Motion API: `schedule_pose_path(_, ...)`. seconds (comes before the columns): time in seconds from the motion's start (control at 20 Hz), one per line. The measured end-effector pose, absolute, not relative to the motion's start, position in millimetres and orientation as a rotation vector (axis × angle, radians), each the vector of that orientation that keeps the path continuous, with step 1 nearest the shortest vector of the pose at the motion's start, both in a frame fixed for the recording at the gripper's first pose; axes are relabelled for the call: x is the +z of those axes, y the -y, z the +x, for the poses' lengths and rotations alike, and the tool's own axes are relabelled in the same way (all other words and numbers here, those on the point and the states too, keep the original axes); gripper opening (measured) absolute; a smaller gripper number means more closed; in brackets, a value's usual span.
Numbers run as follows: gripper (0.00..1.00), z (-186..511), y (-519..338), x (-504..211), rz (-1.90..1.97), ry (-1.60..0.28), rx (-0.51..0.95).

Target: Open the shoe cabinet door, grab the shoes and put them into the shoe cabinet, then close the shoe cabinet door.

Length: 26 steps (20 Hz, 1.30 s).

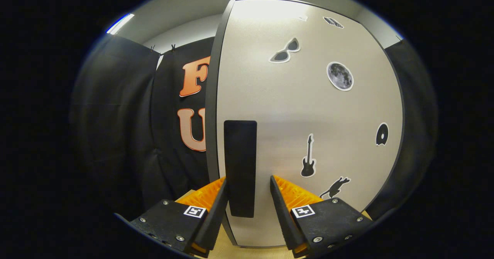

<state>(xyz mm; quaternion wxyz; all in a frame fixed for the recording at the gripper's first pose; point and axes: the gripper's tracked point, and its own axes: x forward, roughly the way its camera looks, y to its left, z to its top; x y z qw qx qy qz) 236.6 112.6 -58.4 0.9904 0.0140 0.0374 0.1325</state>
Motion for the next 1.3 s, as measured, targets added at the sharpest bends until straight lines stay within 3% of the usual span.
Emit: schedule_pose_path(1.3,0.69,-9.2,24.6,-32.8,-0.023,-0.037,-0.014)
